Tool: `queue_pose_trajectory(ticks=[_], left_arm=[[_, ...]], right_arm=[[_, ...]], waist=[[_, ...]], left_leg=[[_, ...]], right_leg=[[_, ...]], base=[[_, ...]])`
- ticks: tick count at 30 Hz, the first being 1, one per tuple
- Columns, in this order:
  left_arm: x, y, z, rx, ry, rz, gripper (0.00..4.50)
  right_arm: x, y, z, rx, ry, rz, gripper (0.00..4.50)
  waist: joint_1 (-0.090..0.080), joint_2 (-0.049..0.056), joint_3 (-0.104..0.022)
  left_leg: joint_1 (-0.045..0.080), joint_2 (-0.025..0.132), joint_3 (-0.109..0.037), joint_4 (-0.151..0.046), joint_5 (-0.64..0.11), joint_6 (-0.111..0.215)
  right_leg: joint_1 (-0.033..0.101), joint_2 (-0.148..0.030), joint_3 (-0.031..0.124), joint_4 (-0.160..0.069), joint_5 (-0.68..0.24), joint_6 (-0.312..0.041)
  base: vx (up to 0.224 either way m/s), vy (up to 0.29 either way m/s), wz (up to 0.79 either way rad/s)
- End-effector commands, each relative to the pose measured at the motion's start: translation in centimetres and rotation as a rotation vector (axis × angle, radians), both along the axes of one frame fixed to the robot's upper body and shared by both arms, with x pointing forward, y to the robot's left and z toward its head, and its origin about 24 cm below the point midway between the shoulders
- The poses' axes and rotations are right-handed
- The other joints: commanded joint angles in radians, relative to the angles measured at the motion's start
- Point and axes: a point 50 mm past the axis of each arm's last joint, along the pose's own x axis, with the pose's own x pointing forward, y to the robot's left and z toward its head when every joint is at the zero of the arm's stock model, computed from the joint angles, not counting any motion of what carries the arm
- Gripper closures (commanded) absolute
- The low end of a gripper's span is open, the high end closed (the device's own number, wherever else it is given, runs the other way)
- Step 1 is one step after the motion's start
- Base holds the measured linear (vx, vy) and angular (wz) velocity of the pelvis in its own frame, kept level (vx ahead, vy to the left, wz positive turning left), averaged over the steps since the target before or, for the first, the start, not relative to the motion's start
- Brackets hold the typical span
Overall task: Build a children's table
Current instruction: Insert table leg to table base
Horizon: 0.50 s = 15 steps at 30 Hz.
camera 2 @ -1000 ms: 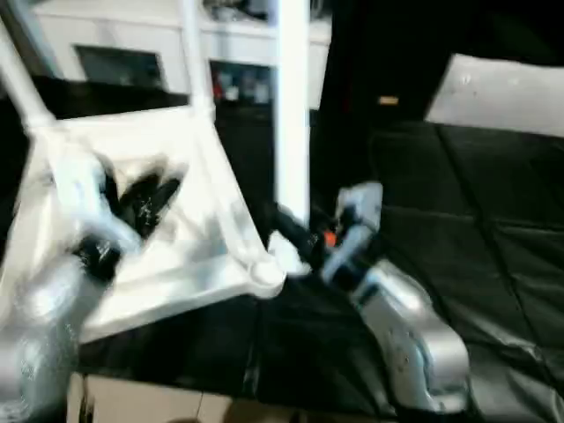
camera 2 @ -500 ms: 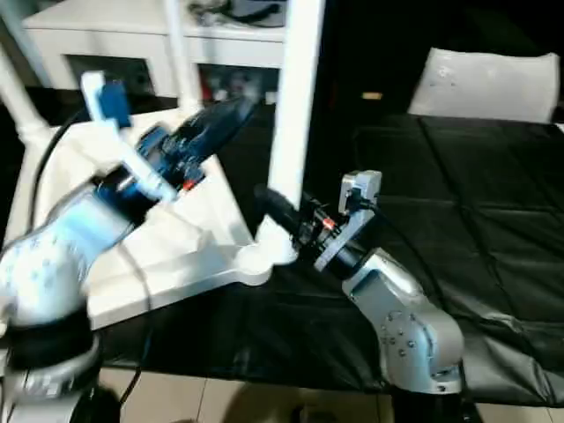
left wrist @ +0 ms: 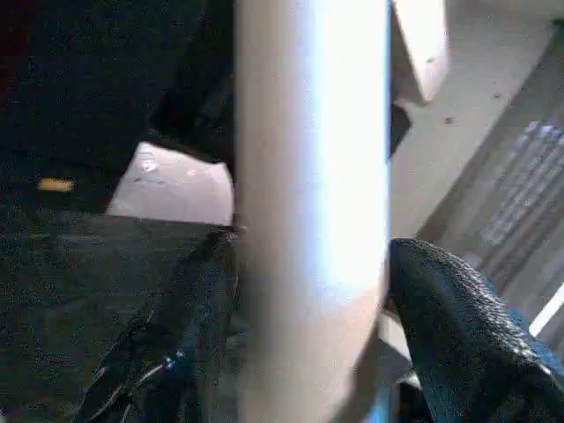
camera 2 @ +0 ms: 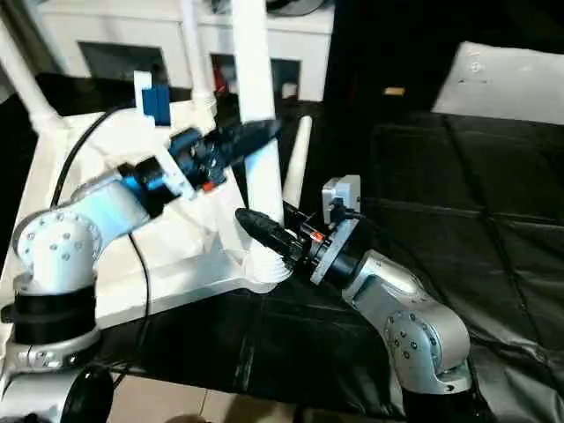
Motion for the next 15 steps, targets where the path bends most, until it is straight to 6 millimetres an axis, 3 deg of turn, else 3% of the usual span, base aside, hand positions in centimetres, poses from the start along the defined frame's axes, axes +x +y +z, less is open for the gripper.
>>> queue_pose_trajectory(ticks=[1,7,15], left_arm=[[-0.6,-0.3,1.1,-0.015,-0.057,-0.041,1.55],[-2.0,-3.2,0.9,0.054,-0.099,-0.149,1.55],[-2.7,-5.1,0.5,0.104,-0.119,-0.201,1.55]], right_arm=[[0.0,0.1,0.5,-0.013,-0.033,-0.009,2.62],[0.8,0.6,-0.8,-0.147,-0.031,-0.067,2.62],[1.9,1.7,-1.0,-0.216,-0.054,-0.095,2.62]], waist=[[0.005,0.002,-0.069],[0.001,0.003,-0.064],[-0.003,0.002,-0.064]], left_leg=[[-0.017,0.081,-0.020,-0.073,0.120,0.112],[-0.013,0.083,-0.017,-0.080,0.037,0.063],[-0.018,0.081,-0.014,-0.082,0.018,0.051]], right_leg=[[0.083,-0.091,0.051,-0.053,-0.263,-0.203],[0.077,-0.088,0.051,-0.066,-0.373,-0.156],[0.079,-0.086,0.047,-0.071,-0.394,-0.127]], base=[[0.000,0.000,0.00],[0.000,0.000,0.00],[0.000,0.000,0.00]])
